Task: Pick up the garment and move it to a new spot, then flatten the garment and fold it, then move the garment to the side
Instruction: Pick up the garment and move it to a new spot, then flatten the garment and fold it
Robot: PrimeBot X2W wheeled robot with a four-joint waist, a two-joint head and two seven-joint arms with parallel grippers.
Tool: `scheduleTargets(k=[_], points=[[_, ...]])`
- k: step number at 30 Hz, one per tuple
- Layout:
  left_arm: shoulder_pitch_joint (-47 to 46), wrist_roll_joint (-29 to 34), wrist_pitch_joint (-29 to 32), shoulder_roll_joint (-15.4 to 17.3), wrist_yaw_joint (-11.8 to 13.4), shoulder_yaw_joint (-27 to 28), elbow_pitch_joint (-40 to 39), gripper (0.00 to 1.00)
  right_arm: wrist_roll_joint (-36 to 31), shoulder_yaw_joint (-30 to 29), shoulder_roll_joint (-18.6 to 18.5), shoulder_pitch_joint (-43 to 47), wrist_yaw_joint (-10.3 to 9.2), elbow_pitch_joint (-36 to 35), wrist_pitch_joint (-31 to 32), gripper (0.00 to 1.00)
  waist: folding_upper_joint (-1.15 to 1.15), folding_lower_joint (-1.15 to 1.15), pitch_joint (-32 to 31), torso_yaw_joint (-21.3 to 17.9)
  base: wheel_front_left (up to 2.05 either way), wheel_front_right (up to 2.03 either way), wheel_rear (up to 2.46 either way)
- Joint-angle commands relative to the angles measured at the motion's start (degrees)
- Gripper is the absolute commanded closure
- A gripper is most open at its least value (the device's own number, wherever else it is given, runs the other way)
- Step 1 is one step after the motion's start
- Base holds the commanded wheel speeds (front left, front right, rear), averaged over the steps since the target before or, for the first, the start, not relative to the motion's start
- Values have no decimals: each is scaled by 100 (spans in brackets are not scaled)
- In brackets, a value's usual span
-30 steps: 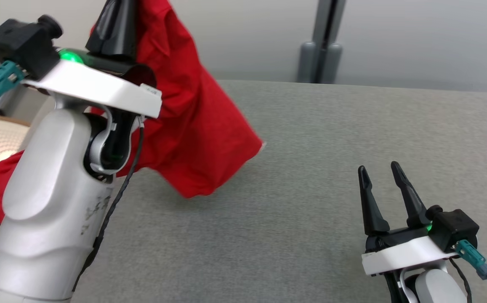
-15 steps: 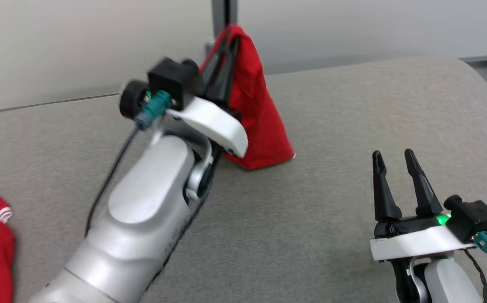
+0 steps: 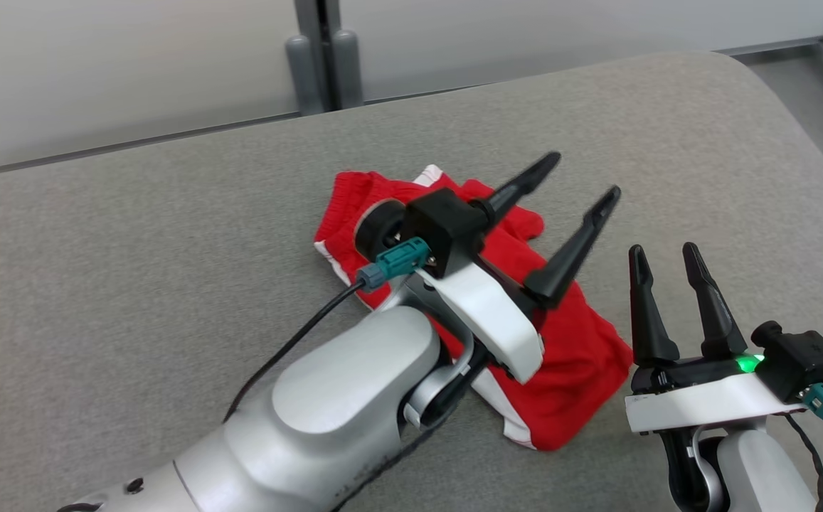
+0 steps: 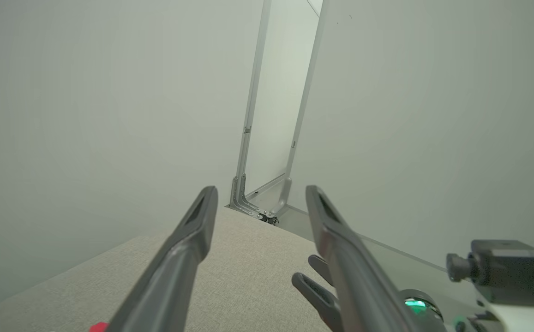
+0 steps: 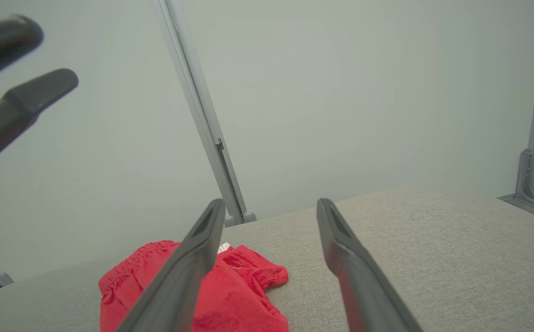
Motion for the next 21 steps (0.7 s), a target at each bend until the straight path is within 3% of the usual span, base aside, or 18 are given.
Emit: scheduleTargets(k=[1,7,15,17,18,21], points=[[-42,195,-26,49,-8,206,65,0,-49,-15,-11,23,1,-6,-8,0,0,0,-3,219,0,0,0],[329,1278,-19,105,-89,1303,354,0,-288,-56,-12,118,1,-47,-8,0,0,0,-118,763,0,0,0],[1944,2326,-17,871,-610,3216,-202,0,-560,-82,-17,344,2,-43,-8,0,0,0,-261,1340,0,0,0],[2155,2513,-16,969,-615,3397,-281,0,-592,-84,-11,364,2,-36,-8,0,0,0,-267,1388,0,0,0],[2607,2836,-16,1069,-474,3811,-498,0,-674,-86,-15,402,1,-35,-8,0,0,0,-276,1460,0,0,0],[3069,2942,-16,935,-498,4208,-736,0,-674,-147,-19,486,1,-63,-8,0,0,0,-296,1548,0,0,0]])
